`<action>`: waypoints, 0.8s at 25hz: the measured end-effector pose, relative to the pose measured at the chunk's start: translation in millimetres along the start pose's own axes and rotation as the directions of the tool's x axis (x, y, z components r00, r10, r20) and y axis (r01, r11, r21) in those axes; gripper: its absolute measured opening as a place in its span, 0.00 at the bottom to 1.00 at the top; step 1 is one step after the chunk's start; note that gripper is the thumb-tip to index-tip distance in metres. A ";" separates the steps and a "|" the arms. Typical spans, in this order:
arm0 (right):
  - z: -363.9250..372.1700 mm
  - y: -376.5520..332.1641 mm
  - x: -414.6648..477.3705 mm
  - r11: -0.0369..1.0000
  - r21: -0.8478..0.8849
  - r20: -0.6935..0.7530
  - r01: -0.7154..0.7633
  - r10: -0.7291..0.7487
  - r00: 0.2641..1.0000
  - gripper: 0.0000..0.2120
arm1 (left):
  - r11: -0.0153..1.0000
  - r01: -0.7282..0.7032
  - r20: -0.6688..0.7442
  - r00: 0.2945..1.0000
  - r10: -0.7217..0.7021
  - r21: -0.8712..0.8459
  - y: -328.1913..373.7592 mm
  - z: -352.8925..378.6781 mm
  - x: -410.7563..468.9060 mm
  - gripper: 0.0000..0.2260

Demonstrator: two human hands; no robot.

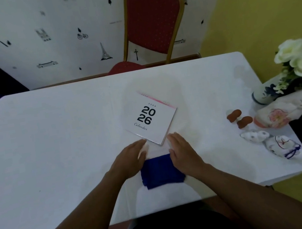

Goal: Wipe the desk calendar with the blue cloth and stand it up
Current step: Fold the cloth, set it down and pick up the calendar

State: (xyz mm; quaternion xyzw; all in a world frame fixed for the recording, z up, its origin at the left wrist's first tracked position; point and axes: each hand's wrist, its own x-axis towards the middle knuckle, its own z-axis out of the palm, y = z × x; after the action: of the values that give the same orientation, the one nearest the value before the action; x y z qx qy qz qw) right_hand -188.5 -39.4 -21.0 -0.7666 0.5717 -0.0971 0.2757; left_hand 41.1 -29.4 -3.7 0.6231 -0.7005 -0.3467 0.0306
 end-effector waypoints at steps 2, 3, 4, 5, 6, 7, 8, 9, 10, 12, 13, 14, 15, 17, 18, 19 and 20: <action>-1.2 -4.3 20.8 0.995 -0.021 0.013 -0.097 0.097 0.995 0.21 | 0.997 0.059 -0.021 0.998 -0.060 -0.054 -2.4 -13.8 20.1 0.26; -1.1 -5.6 28.7 0.989 -0.009 0.017 -0.146 0.146 0.989 0.23 | 0.992 0.092 -0.014 0.995 -0.094 -0.090 -3.2 -20.7 30.0 0.27; -0.9 -5.6 36.9 0.980 0.023 0.016 -0.197 0.196 0.980 0.24 | 0.985 0.123 -0.004 0.992 -0.125 -0.122 -4.5 -27.9 40.6 0.28; -0.4 -5.0 43.4 0.966 0.068 0.011 -0.248 0.248 0.969 0.23 | 0.979 0.149 0.006 0.989 -0.149 -0.142 -5.9 -34.0 50.0 0.30; 0.4 -4.3 49.0 0.948 0.112 0.003 -0.297 0.299 0.954 0.22 | 0.975 0.165 0.009 0.986 -0.165 -0.149 -7.5 -39.0 58.5 0.31; 1.3 -3.4 55.3 0.927 0.148 -0.006 -0.345 0.350 0.937 0.19 | 0.973 0.172 0.006 0.985 -0.173 -0.151 -9.6 -43.0 67.8 0.31; 2.1 -2.5 60.7 0.900 0.183 -0.009 -0.395 0.403 0.915 0.16 | 0.973 0.176 -0.002 0.984 -0.179 -0.152 -11.4 -46.1 75.6 0.32; 2.3 -2.2 65.4 0.871 0.212 -0.005 -0.444 0.455 0.890 0.13 | 0.971 0.184 -0.013 0.982 -0.188 -0.155 -12.8 -48.6 82.5 0.32; 2.7 -1.9 69.7 0.842 0.236 0.003 -0.485 0.498 0.867 0.12 | 0.967 0.197 -0.024 0.979 -0.203 -0.163 -14.4 -51.0 89.2 0.33; 3.7 -2.6 75.8 0.809 0.252 0.018 -0.531 0.544 0.839 0.12 | 0.956 0.232 -0.034 0.970 -0.242 -0.177 -17.9 -54.7 101.1 0.34; 4.0 -4.1 77.7 0.808 0.248 0.018 -0.534 0.548 0.837 0.10 | 0.950 0.250 -0.032 0.965 -0.260 -0.185 -19.8 -55.7 105.7 0.36; 4.5 -5.6 78.8 0.812 0.243 0.012 -0.531 0.545 0.839 0.08 | 0.943 0.267 -0.024 0.960 -0.277 -0.200 -21.5 -56.0 109.2 0.38; 5.2 -7.1 79.8 0.816 0.240 0.004 -0.526 0.541 0.841 0.07 | 0.931 0.284 -0.014 0.956 -0.295 -0.230 -23.0 -56.2 112.1 0.39; 7.0 -10.4 81.6 0.795 0.285 -0.012 -0.536 0.562 0.827 0.04 | 0.901 0.304 -0.010 0.946 -0.323 -0.308 -25.9 -56.5 115.7 0.42; 6.7 -12.6 82.9 0.760 0.345 -0.010 -0.550 0.589 0.808 0.02 | 0.895 0.301 -0.026 0.945 -0.327 -0.331 -27.2 -56.1 116.6 0.42; 6.2 -14.3 85.0 0.713 0.414 -0.004 -0.565 0.623 0.782 0.03 | 0.894 0.296 -0.046 0.943 -0.329 -0.336 -28.3 -55.8 116.8 0.42; 5.6 -15.2 87.3 0.660 0.481 0.004 -0.578 0.657 0.754 0.05 | 0.895 0.296 -0.061 0.941 -0.334 -0.335 -29.4 -56.0 116.4 0.43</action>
State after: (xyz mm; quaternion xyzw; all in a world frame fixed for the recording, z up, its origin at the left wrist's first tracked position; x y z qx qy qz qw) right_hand -144.8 -115.9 -32.1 -0.4281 0.7804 -0.1929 0.4130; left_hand 66.9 -158.1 -22.0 0.7342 -0.5214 -0.4192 0.1158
